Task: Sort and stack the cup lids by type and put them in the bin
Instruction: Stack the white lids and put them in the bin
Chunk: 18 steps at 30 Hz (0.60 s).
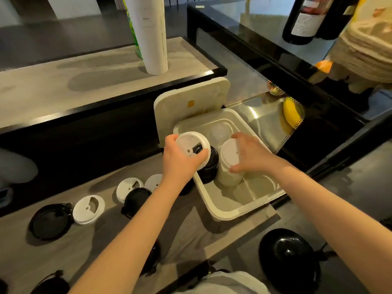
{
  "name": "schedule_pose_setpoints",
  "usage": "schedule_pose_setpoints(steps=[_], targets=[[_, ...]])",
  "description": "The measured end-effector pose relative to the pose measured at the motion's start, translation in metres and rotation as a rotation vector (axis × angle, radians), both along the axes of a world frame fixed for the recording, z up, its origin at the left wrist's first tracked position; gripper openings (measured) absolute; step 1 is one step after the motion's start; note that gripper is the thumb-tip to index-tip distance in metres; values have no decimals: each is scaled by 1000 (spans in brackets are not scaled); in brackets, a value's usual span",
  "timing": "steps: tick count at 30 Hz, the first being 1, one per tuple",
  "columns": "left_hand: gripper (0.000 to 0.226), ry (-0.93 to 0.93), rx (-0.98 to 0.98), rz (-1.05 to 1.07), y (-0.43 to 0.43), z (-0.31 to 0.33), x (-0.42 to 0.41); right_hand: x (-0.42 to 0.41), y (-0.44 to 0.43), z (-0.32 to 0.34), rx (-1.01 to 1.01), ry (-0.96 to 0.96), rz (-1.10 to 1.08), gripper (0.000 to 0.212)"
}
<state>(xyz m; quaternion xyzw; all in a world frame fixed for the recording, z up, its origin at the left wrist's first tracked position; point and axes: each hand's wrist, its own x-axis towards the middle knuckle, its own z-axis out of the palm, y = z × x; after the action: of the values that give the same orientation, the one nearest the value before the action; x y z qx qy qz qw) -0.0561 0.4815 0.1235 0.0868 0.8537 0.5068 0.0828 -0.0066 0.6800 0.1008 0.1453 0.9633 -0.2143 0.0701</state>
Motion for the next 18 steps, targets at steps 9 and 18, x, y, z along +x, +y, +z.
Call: schedule_pose_setpoints(steps=[9, 18], targets=[[75, 92, -60, -32, 1, -8, 9, -21, 10, -17, 24, -233, 86, 90], [75, 98, -94, -34, 12, -14, 14, -17, 8, -18, 124, -261, 123, 90]])
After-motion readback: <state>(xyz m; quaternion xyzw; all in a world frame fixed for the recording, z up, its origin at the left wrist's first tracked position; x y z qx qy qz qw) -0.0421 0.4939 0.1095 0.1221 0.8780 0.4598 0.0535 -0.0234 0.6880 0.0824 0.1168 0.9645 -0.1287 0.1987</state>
